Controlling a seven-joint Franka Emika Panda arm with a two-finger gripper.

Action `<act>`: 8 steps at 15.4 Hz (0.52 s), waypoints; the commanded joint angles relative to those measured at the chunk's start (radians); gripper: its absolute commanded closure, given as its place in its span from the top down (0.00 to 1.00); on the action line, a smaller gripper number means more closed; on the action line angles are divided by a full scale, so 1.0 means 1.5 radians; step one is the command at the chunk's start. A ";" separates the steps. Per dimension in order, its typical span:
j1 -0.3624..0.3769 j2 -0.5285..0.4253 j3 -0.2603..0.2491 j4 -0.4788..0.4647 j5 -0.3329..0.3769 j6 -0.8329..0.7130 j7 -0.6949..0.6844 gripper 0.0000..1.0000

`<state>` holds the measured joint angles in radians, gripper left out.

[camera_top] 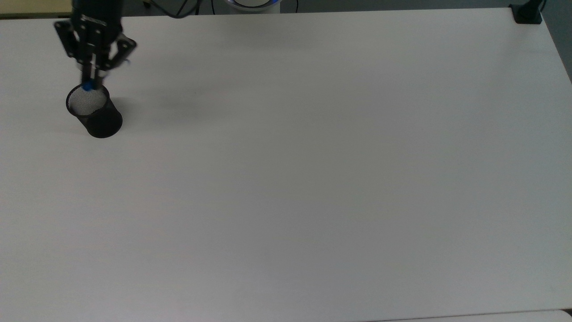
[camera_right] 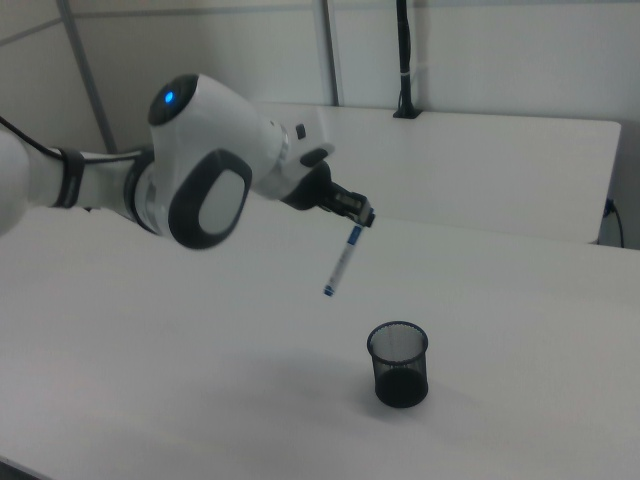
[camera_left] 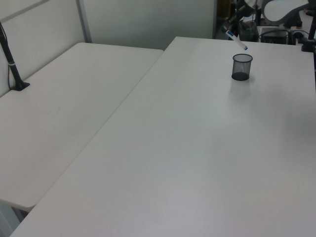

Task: Insert the marker
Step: 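Carry the marker over the black mesh pen cup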

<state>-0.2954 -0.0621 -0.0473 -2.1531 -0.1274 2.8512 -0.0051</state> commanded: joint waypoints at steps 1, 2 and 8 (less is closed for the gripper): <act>-0.043 0.001 -0.010 -0.068 -0.005 0.148 -0.065 0.00; -0.055 0.014 -0.010 -0.083 -0.006 0.195 -0.078 0.00; -0.071 0.097 -0.016 -0.102 -0.006 0.366 -0.087 0.00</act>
<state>-0.3954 0.0535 -0.0645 -2.3085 -0.1275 3.3513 -0.1184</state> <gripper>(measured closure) 0.815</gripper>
